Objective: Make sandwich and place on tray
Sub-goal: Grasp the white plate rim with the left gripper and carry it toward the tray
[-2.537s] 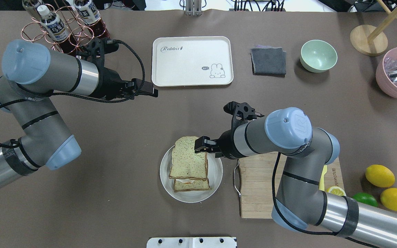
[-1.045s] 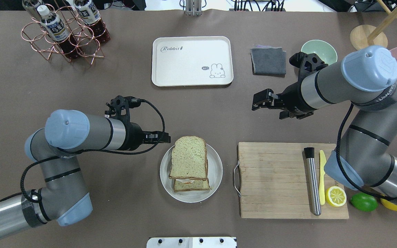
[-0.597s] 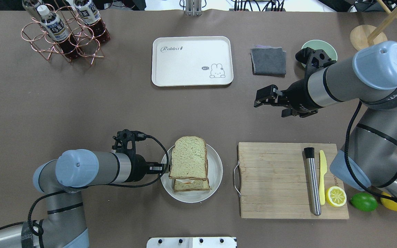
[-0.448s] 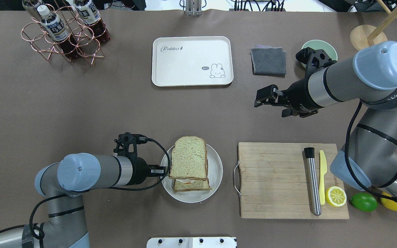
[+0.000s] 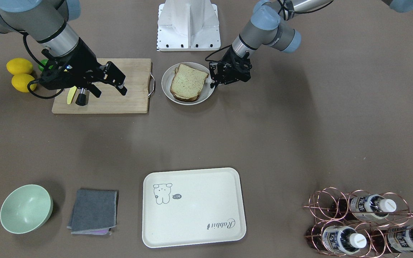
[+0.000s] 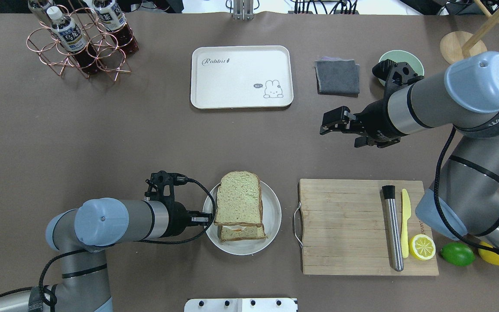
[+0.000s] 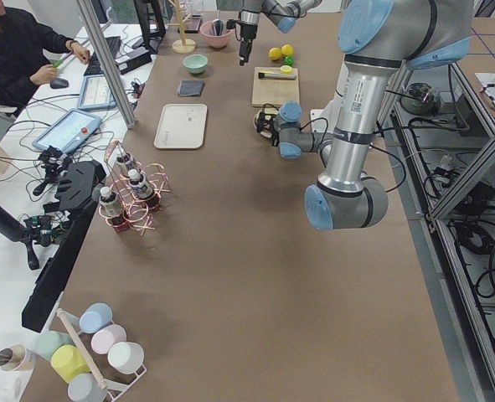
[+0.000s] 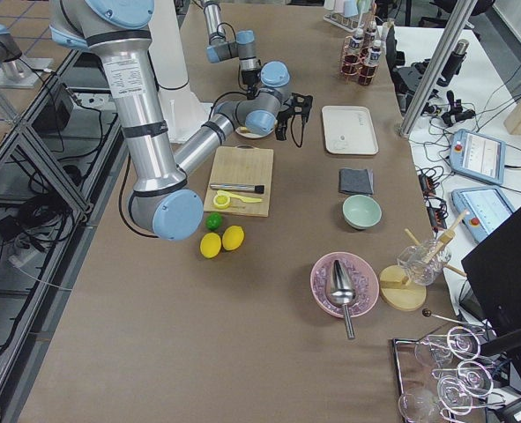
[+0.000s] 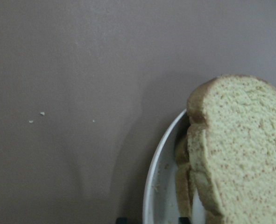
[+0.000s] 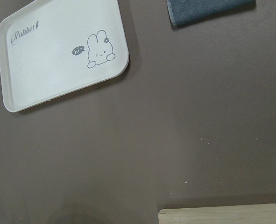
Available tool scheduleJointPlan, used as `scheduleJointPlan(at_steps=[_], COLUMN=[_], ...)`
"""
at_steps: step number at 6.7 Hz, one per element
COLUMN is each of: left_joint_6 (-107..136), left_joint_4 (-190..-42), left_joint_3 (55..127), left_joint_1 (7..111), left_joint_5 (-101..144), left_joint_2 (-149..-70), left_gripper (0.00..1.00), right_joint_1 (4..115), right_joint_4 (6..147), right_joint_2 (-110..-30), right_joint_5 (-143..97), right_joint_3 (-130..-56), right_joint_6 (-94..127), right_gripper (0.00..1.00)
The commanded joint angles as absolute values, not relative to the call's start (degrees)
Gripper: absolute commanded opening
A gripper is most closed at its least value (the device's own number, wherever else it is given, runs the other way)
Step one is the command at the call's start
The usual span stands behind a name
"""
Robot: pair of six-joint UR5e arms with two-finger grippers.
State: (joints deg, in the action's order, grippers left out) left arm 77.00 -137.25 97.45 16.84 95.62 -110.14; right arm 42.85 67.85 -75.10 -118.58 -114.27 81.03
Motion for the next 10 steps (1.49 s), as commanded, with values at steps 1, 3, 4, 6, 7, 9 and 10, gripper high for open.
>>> scheduleJointPlan(at_steps=[1,3,4,6,7,9,10], left_joint_6=[77.25,77.78,81.7,91.43,97.76,103.41,104.49], left_joint_4=[-137.11,-136.93,-136.5,-136.15,-131.71,-123.24,-124.79], left_joint_3=[97.99,98.96,100.1,99.5,96.97,93.81,87.43], left_joint_1=[17.57,20.11,23.26,28.62,31.61,33.74,34.62], left_joint_5=[96.15,99.11,104.62,106.7,106.7,102.16,99.0], left_joint_2=[-110.57,-110.83,-110.92,-113.01,-117.73,-125.73,-129.6], left_gripper=[0.0,0.0,0.0,0.0,0.0,0.0,0.0], right_joint_1=[42.89,42.89,43.06,44.64,45.08,45.09,45.09], right_joint_4=[67.85,67.85,67.85,67.85,67.85,67.85,67.85], right_joint_2=[-75.85,-77.25,-77.26,-77.95,-78.22,-78.31,-78.22], right_joint_5=[-118.65,-118.65,-118.91,-122.41,-123.13,-123.13,-123.13], right_joint_3=[-114.96,-116.01,-116.62,-118.29,-118.74,-119.09,-119.27], right_joint_6=[81.04,81.04,81.04,81.12,81.65,82.7,82.71], right_gripper=[1.0,1.0,1.0,1.0,1.0,1.0,1.0])
